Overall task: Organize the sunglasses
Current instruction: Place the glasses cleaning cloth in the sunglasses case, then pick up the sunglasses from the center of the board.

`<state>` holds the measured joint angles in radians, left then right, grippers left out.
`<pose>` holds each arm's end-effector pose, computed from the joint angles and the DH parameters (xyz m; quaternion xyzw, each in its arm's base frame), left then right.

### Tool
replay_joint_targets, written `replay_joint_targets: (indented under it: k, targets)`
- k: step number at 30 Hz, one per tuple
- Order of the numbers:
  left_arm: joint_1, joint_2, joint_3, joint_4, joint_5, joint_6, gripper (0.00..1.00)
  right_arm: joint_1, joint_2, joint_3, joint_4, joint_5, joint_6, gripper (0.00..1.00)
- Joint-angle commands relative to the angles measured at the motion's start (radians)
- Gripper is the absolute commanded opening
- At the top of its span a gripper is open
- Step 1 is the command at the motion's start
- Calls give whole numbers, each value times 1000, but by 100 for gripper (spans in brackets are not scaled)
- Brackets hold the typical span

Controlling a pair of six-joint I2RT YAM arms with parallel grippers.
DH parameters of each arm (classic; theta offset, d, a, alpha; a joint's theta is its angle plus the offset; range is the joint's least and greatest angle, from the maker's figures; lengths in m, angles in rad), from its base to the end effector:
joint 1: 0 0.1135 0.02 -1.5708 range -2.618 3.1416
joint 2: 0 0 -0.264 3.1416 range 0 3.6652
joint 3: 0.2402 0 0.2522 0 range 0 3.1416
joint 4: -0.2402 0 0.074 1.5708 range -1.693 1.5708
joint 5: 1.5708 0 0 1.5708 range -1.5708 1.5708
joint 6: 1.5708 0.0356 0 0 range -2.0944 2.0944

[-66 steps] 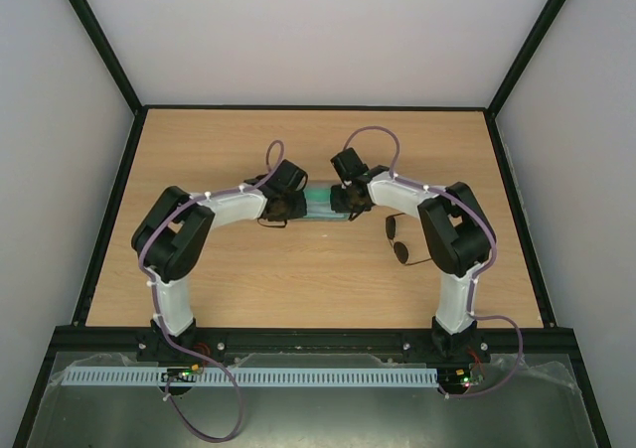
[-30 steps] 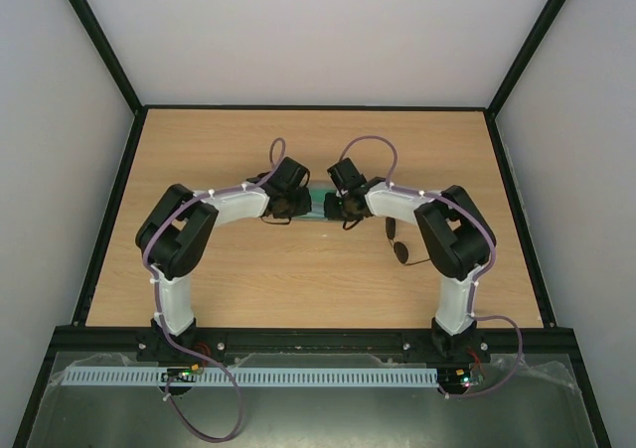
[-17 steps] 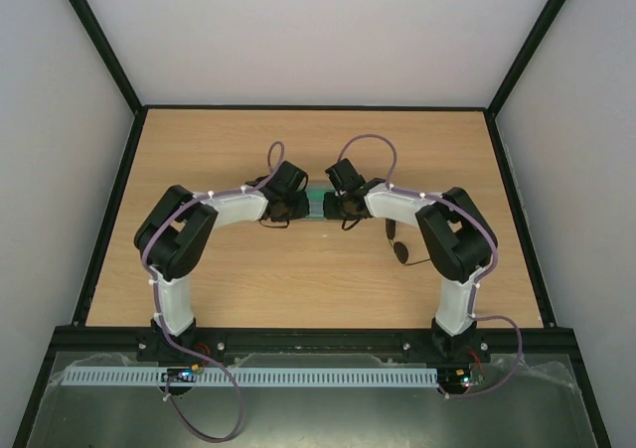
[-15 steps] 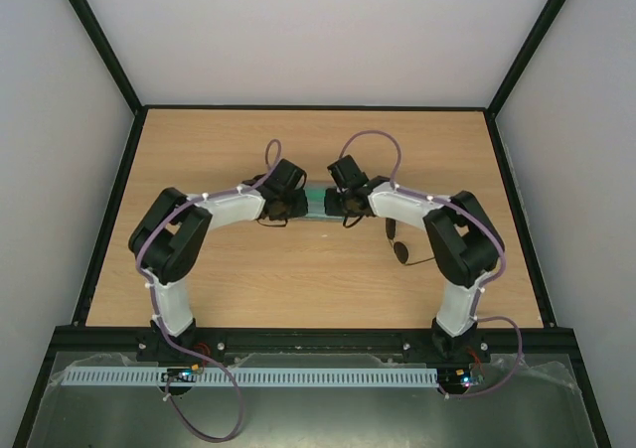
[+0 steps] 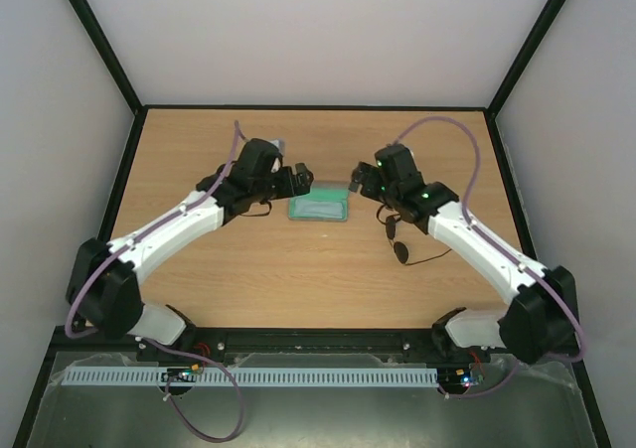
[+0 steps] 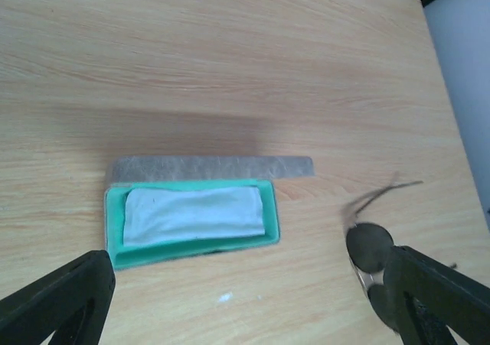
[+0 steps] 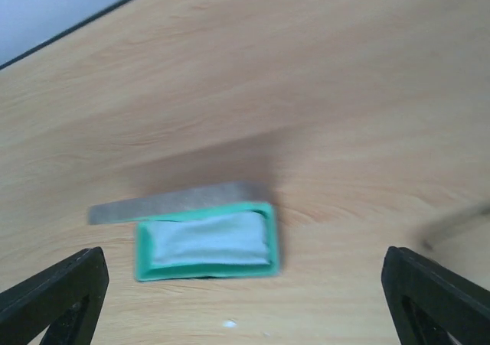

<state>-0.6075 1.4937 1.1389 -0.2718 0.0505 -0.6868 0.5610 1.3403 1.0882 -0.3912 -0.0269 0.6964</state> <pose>0.2773 -0.1950 0.2836 -0.0238 0.8901 -0.2920 0.3491 0.2531 0.1602 0.3018 0.0545 0.8927 0.2728 0.3547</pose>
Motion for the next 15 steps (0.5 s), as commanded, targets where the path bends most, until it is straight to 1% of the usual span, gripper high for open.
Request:
replay_joint_targets:
  k: [1,5,8,12,15]
  targets:
    - [1,-121,-92,-64,59,30,99,-20,-125,-109,-229,155,182,99]
    - [-5,-259,-208,-63,83,9,99,-27,-332,-222,-299,220,353,99]
    - [-5,-336,-287,-54,111,-6,99,-32,-444,-309,-346,265,495,100]
    - [-5,-378,-374,-3,163,-15,99,-38,-508,-407,-409,292,645,97]
    - [-5,-383,-401,23,193,-12,99,-48,-545,-506,-394,259,740,95]
